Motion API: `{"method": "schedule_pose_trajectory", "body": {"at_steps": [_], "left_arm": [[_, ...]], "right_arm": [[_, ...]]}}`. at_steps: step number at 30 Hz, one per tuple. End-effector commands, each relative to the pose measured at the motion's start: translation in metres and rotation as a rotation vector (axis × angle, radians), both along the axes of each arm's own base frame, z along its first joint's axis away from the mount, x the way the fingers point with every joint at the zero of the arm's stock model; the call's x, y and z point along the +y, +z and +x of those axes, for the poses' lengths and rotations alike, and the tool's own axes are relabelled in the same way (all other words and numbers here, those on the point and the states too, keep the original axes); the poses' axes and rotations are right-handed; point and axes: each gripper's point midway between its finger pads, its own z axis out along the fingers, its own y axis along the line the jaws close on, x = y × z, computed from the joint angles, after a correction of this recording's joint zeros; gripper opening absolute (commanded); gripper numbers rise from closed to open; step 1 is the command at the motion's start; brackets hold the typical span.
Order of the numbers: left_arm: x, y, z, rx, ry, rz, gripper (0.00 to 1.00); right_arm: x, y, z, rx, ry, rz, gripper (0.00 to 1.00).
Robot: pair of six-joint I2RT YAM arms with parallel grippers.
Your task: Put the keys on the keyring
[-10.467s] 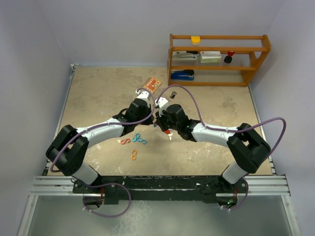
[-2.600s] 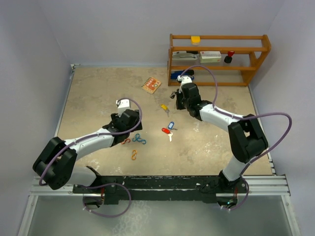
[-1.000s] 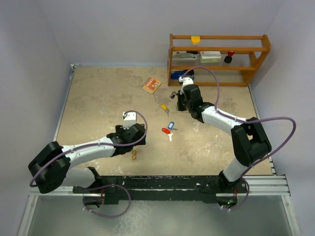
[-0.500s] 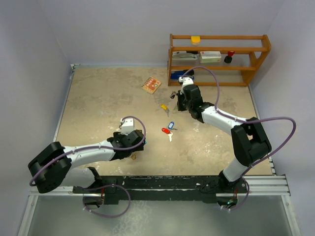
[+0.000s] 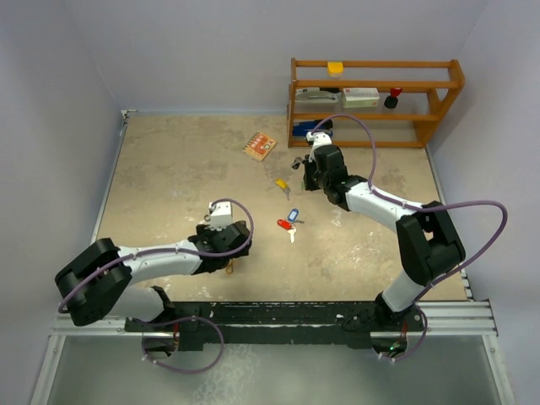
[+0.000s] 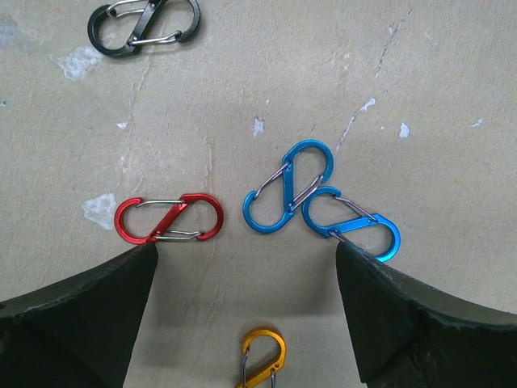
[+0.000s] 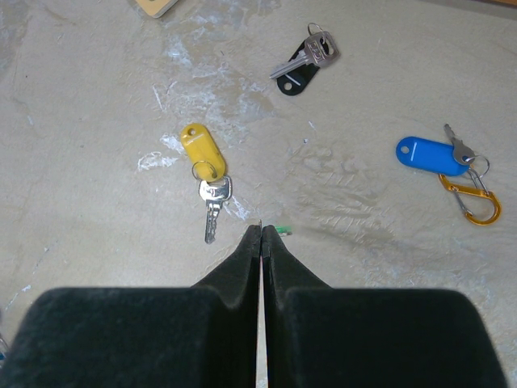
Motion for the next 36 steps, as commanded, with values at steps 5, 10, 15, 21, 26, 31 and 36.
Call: {"method": "schedule_pose_trajectory", "body": {"at_steps": [5, 10, 15, 21, 26, 31, 36], "left_arm": [[-0.004, -0.001, 0.018, -0.026, 0.002, 0.02, 0.91], [-0.005, 0.002, 0.031, -0.034, -0.004, 0.003, 0.91], [-0.013, 0.004, 0.041, -0.038, -0.025, -0.019, 0.9], [-0.022, 0.003, 0.048, -0.034, -0.046, -0.027, 0.9], [-0.016, 0.01, 0.049, -0.045, -0.029, -0.012, 0.9], [0.001, 0.033, 0.05, -0.097, 0.026, 0.001, 0.9], [0.021, 0.059, 0.053, -0.173, 0.095, 0.015, 0.9]], "right_arm": [[0.0, 0.021, 0.005, -0.064, -0.007, 0.021, 0.0], [0.0, 0.019, 0.004, -0.059, -0.007, 0.018, 0.0], [0.0, 0.019, 0.005, -0.058, -0.009, 0.018, 0.0], [-0.001, 0.02, 0.004, -0.058, -0.008, 0.018, 0.0], [-0.001, 0.02, 0.004, -0.06, -0.01, 0.021, 0.0], [0.0, 0.022, 0.004, -0.063, -0.008, 0.025, 0.0], [0.0, 0.024, 0.004, -0.067, -0.006, 0.026, 0.0]]}}
